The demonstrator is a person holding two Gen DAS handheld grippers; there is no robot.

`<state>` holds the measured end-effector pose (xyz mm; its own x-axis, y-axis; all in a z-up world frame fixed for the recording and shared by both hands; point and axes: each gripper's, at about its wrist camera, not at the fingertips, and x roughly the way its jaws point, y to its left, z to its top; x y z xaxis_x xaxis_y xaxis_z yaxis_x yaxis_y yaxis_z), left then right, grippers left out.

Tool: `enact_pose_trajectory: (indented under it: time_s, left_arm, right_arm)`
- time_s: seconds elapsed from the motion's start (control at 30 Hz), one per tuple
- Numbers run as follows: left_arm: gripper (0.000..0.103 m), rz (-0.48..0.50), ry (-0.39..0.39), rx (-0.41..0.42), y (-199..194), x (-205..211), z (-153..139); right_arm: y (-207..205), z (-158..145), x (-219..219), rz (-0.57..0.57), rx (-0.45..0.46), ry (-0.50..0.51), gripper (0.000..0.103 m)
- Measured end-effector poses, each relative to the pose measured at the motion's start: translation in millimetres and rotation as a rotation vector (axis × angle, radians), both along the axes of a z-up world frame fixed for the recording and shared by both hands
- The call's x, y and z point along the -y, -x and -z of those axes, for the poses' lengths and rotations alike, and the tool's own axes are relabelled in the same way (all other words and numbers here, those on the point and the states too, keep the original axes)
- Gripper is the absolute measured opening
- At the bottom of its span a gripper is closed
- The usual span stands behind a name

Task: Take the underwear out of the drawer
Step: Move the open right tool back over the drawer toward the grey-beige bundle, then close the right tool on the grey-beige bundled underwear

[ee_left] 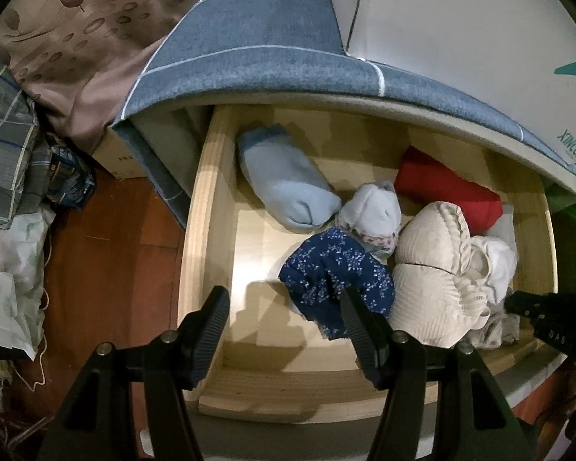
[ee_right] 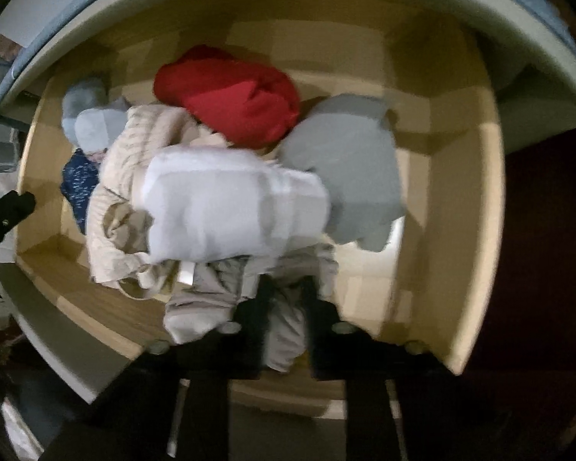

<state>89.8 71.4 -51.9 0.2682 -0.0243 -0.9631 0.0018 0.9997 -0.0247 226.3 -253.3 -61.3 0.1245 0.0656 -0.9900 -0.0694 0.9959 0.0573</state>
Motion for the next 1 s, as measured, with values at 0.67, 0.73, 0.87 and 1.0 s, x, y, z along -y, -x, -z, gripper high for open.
enact_pose_trajectory:
  time_s: [0.67, 0.73, 0.87, 1.0]
  left_arm:
    - [0.062, 0.010, 0.000, -0.020, -1, 2, 10]
    - [0.062, 0.003, 0.016, -0.027, -3, 2, 12]
    - [0.062, -0.001, 0.035, -0.040, -5, 3, 15]
    - [0.062, 0.008, 0.038, -0.050, -6, 7, 17]
  right_arm:
    - [-13, 12, 19, 0.068, -0.110, -0.088, 0.073]
    - [-18, 16, 10, 0.055, -0.107, -0.060, 0.081]
    - [-20, 23, -11, -0.020, -0.100, 0.055, 0.079]
    - [-19, 17, -13, -0.053, -0.092, 0.094, 0.070]
